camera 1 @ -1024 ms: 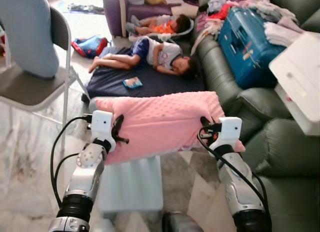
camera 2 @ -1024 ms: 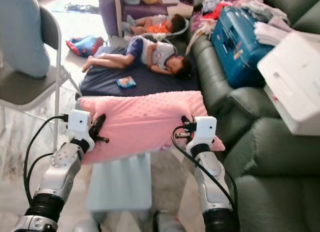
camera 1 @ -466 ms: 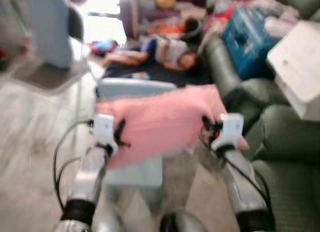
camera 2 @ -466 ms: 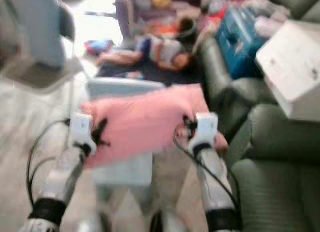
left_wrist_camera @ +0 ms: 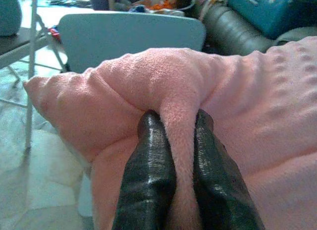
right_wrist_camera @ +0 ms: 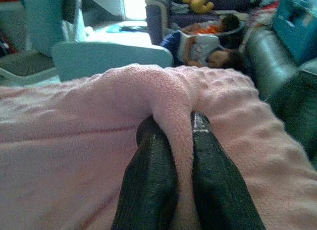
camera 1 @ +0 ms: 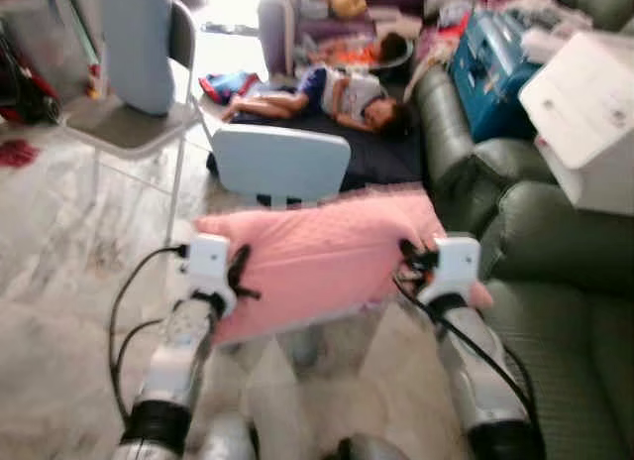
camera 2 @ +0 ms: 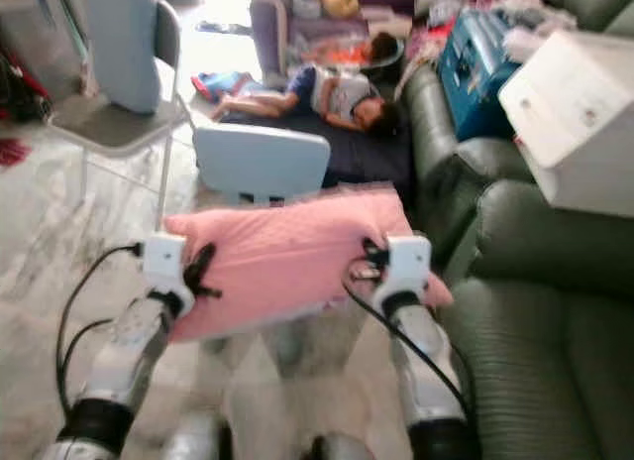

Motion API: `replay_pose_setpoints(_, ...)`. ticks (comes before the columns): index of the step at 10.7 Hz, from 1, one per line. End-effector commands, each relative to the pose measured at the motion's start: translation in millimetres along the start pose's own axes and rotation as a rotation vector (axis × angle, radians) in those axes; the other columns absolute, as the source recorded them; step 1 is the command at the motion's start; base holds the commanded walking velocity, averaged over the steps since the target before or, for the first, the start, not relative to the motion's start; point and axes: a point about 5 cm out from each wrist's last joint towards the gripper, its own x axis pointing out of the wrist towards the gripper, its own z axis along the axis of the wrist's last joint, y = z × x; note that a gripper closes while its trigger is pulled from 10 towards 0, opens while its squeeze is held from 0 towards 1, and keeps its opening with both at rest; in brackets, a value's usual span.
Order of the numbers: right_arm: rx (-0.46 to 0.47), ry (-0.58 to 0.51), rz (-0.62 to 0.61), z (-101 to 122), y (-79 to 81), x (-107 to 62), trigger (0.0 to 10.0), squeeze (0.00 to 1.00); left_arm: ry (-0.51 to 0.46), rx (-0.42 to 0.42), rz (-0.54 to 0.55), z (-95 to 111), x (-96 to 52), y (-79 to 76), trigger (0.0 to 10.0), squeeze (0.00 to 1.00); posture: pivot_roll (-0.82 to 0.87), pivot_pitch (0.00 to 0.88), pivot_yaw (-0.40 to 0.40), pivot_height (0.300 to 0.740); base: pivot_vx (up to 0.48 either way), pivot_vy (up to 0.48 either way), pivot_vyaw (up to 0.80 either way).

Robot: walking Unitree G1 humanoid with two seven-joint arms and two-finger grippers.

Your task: Move the pillow to the sofa

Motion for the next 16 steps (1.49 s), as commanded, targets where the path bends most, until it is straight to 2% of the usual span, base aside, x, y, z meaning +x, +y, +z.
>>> replay_pose_setpoints(1,-0.002,-0.033,-0.020,8.7,-3.2,3.8,10.0,0.00,-0.029,0.007,0.009,9.1,2.4,4.8,10.0,0.00,-0.05,0.023,-0.083,0.740,0.000,0.000,0.00)
replay_pose_setpoints(3,-0.004,-0.030,-0.023,8.2,-2.6,5.1,10.0,0.00,-0.025,0.009,0.005,9.2,3.3,5.7,10.0,0.00,-0.04,0.023,-0.081,0.740,0.000,0.139,0.00)
replay_pose_setpoints(4,-0.006,-0.026,-0.023,7.6,-2.0,5.8,10.0,0.00,-0.022,0.011,0.000,8.3,2.8,4.9,10.0,0.00,-0.04,0.022,-0.081,0.740,0.000,0.480,-0.70)
replay_pose_setpoints(8,-0.012,-0.026,-0.026,8.0,-0.8,8.8,10.0,0.00,-0.014,0.010,-0.007,7.5,2.3,3.5,10.0,0.00,-0.04,0.023,-0.076,0.740,0.000,0.480,0.00)
replay_pose_setpoints(9,-0.013,-0.027,-0.027,8.2,-0.9,9.1,10.0,0.00,-0.014,0.011,-0.007,7.9,3.1,3.3,10.0,0.00,-0.04,0.024,-0.074,0.740,0.000,0.480,-0.80)
replay_pose_setpoints(11,-0.013,-0.024,-0.030,7.2,-1.2,8.4,10.0,0.00,-0.011,0.014,-0.011,7.2,3.7,1.3,10.0,0.00,-0.05,0.029,-0.074,0.740,0.000,0.480,0.00)
replay_pose_setpoints(13,-0.013,-0.018,-0.032,5.9,-1.2,7.1,10.0,0.00,-0.007,0.025,-0.021,5.0,2.1,-0.4,10.0,0.00,-0.04,0.037,-0.074,0.740,0.000,0.480,-0.80)
replay_pose_setpoints(15,-0.010,-0.007,-0.036,1.3,-1.1,2.3,10.0,0.00,-0.026,0.035,-0.044,3.7,-2.6,-4.3,10.0,0.00,-0.04,0.046,-0.081,0.740,0.000,0.000,0.00)
replay_pose_setpoints(16,-0.005,0.004,-0.046,-4.2,-2.5,-0.9,10.0,0.00,-0.006,0.028,-0.027,-2.3,-4.9,-1.8,10.0,0.00,-0.04,0.031,-0.072,0.740,0.000,0.000,-0.80)
